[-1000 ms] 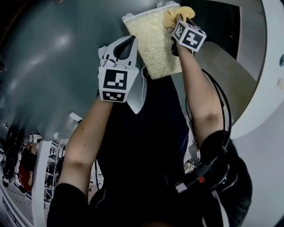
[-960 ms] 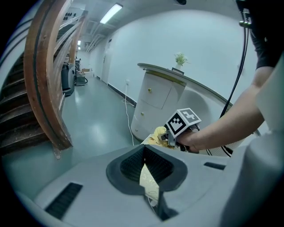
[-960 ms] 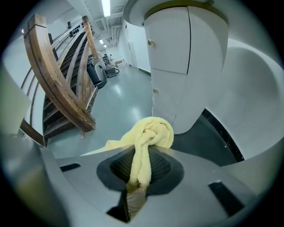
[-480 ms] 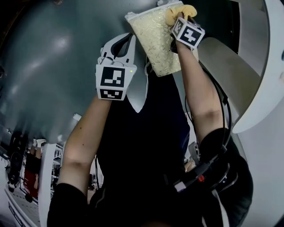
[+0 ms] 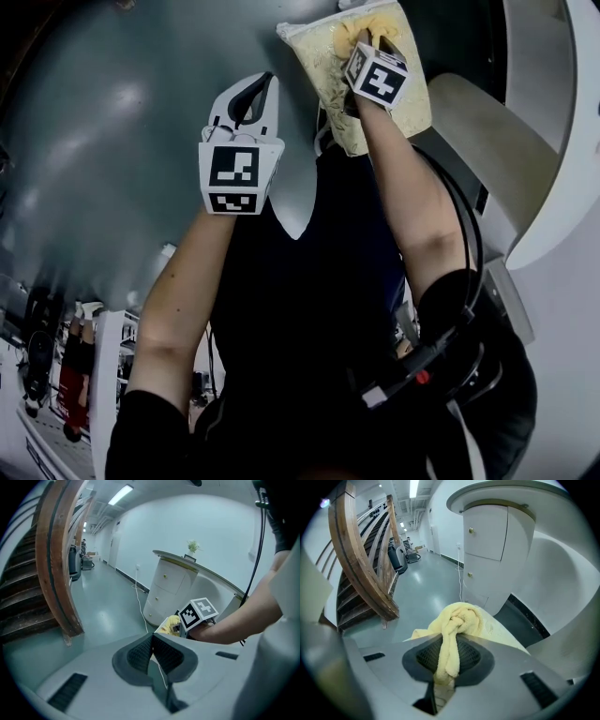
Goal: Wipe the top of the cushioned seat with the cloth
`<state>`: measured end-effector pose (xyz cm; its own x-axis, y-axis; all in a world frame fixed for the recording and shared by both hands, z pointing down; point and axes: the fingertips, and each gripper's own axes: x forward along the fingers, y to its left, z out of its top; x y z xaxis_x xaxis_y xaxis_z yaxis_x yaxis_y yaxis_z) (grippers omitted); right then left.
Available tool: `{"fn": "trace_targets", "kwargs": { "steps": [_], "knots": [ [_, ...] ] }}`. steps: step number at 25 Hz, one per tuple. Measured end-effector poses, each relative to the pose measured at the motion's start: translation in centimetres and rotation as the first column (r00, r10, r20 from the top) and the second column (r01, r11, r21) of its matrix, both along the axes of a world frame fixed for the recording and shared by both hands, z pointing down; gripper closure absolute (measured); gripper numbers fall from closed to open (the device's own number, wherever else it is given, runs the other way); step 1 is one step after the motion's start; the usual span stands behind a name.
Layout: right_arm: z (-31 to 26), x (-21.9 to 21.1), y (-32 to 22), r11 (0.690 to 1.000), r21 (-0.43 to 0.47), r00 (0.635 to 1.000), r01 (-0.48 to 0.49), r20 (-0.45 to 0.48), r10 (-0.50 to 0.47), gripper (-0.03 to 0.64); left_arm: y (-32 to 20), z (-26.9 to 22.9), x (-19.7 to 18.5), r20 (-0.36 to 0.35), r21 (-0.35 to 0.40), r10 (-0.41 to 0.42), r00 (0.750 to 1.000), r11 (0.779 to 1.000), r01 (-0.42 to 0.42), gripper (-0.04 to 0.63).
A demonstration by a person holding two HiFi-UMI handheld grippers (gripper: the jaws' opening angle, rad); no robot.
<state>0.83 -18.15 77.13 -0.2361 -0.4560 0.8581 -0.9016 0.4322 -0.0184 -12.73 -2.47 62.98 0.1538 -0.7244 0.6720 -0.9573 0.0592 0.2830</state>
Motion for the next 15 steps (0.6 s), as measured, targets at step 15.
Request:
{"fn": "trace_targets", "kwargs": {
  "steps": [15],
  "knots": [
    [0.0,-5.0,5.9,1.0,-0.012,1.0,0.029,0.011,-0.029,0.56,4.1,0.1,-3.2,-0.018,-0.014,-0.074,0.997,0.997,0.074,0.593]
  ]
}}
